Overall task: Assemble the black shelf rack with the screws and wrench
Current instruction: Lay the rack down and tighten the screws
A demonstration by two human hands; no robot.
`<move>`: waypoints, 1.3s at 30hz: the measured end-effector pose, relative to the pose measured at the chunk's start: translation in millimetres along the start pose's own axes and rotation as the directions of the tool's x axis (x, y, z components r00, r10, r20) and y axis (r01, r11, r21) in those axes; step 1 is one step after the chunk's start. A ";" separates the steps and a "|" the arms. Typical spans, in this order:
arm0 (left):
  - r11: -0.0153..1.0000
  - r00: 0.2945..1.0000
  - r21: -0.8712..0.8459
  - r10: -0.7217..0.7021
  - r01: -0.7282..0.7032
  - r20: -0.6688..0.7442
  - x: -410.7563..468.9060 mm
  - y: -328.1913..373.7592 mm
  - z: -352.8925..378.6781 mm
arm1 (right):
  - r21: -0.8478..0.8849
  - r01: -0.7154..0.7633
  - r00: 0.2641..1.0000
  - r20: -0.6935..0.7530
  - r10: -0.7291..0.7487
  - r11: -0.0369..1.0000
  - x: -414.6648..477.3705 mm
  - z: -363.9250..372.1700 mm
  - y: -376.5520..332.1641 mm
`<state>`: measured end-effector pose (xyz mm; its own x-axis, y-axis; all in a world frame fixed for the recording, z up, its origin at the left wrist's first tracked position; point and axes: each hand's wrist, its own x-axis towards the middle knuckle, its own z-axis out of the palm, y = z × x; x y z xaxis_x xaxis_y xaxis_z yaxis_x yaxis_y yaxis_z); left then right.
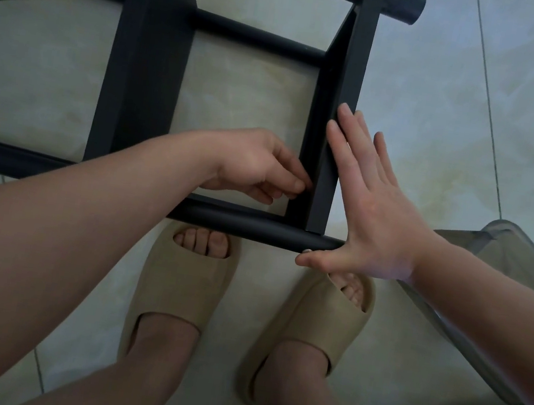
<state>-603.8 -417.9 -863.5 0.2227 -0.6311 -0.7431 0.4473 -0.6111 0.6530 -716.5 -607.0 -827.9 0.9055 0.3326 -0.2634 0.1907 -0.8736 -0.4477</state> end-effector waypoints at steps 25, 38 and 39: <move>0.993 0.985 0.080 -0.093 0.083 0.142 9.3 22.0 6.1 | 0.001 0.008 1.000 -0.005 -0.008 1.000 0.0 0.9 0.8; 0.986 0.980 0.113 -0.136 0.120 0.143 7.1 28.5 7.2 | 0.000 0.006 1.000 -0.005 -0.006 1.000 -0.1 0.4 1.4; 0.985 0.978 0.121 -0.142 0.124 0.156 7.1 29.3 7.4 | -0.002 0.007 1.000 -0.006 -0.007 1.000 0.0 0.6 1.4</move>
<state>-595.5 -443.8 -848.5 0.0195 -0.6046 -0.7963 0.3636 -0.7376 0.5689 -716.5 -608.1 -829.0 0.9063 0.3369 -0.2552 0.1980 -0.8720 -0.4477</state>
